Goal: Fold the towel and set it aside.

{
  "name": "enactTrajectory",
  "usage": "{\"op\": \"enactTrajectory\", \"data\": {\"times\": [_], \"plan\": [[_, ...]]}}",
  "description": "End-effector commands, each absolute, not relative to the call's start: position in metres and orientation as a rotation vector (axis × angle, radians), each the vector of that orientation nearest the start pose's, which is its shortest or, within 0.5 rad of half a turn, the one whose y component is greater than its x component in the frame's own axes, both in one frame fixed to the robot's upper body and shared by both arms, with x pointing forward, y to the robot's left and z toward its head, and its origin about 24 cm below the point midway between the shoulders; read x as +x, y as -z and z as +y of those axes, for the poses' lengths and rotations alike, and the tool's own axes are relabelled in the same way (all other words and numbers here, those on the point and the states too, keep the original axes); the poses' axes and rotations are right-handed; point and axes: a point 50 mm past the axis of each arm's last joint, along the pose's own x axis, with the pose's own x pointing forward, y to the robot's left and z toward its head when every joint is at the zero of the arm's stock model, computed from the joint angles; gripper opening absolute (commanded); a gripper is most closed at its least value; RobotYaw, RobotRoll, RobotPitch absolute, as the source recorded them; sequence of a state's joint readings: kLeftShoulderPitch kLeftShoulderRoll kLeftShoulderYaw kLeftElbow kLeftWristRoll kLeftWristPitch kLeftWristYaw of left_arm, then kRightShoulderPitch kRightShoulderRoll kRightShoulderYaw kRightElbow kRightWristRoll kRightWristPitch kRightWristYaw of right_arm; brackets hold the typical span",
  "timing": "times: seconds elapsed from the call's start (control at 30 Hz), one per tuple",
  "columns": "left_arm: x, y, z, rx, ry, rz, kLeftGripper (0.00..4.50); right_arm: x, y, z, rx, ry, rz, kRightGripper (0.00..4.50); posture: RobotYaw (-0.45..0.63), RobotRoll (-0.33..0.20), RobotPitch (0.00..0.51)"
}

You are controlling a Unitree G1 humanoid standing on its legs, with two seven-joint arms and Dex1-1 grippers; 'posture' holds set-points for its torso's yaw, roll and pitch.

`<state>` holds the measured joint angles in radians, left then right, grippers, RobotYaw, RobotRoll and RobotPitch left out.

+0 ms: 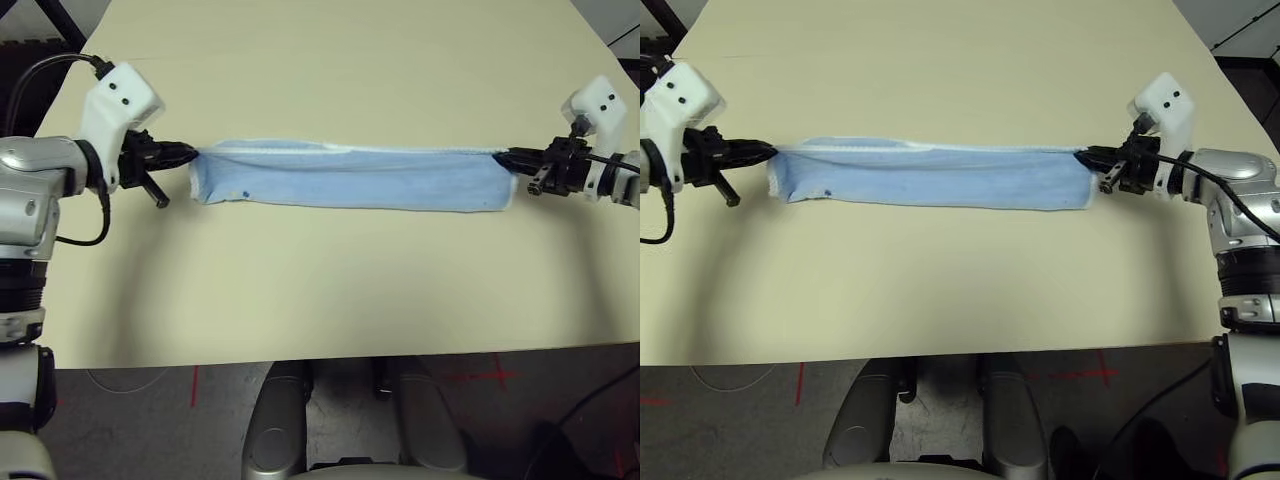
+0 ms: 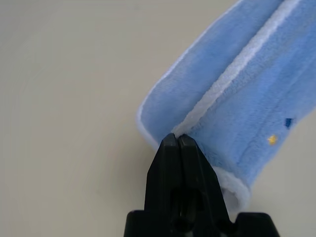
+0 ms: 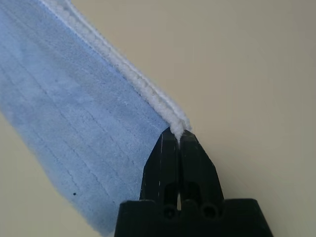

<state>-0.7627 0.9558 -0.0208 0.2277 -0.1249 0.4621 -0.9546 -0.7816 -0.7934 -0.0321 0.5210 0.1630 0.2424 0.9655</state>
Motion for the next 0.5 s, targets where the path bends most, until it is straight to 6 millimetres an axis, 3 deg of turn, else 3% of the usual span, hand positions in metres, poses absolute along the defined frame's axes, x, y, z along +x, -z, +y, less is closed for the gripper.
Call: {"op": "enactTrajectory", "data": {"times": [0.03, 0.37, 0.5], "plan": [[0.330, -0.247, 0.284, 0.692, 0.471, 0.216, 0.01, 0.350, -0.200, -0.281, -0.481, -0.569, 0.160, 0.00, 0.02, 0.000, 0.304], [0.347, -0.258, 0.281, 0.738, 0.361, 0.119, 0.01, 0.354, -0.190, -0.278, -0.492, -0.531, 0.163, 0.00, 0.01, 0.000, 0.308], [0.355, -0.250, 0.277, 0.752, 0.376, 0.134, 0.01, 0.355, -0.187, -0.278, -0.496, -0.504, 0.167, 0.00, 0.00, 0.000, 0.313]]}}
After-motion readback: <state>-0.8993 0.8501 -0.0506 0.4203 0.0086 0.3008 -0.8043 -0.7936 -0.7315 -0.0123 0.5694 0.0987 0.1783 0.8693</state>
